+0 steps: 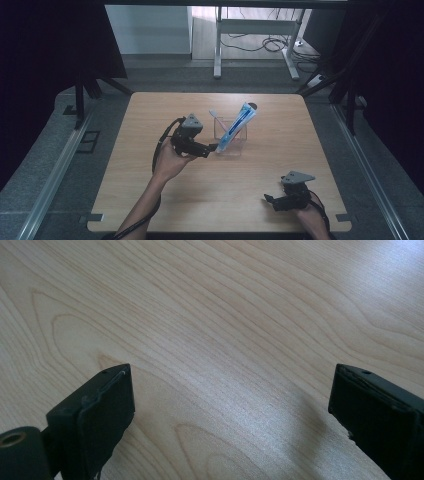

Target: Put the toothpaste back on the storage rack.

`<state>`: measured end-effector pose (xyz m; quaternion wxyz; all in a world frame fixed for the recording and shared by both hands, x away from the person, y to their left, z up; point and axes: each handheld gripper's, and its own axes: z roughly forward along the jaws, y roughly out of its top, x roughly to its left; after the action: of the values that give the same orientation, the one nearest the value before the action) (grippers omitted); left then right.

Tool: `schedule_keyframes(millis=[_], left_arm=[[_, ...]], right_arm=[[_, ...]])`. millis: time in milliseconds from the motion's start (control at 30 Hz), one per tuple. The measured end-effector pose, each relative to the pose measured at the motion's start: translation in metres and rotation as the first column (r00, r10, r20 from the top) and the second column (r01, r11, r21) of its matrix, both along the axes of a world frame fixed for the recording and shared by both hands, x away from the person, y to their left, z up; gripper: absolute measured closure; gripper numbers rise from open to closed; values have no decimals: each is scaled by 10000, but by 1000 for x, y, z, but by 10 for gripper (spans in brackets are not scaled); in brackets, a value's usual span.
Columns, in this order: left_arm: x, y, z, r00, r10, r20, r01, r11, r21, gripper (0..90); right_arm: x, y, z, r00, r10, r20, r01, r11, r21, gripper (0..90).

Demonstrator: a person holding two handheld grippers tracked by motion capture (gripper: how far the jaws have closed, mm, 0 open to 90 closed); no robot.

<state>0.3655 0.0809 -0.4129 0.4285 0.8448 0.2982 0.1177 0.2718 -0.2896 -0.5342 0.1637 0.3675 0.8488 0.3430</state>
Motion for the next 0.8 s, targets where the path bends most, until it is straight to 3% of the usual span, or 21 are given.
schedule_keyframes(millis=[800], left_arm=[[-41, 44, -20, 9981, 594, 143, -598, 9978, 283, 129]], right_arm=[[-1, 1, 0, 10000, -1, 31, 1, 10000, -23, 44]])
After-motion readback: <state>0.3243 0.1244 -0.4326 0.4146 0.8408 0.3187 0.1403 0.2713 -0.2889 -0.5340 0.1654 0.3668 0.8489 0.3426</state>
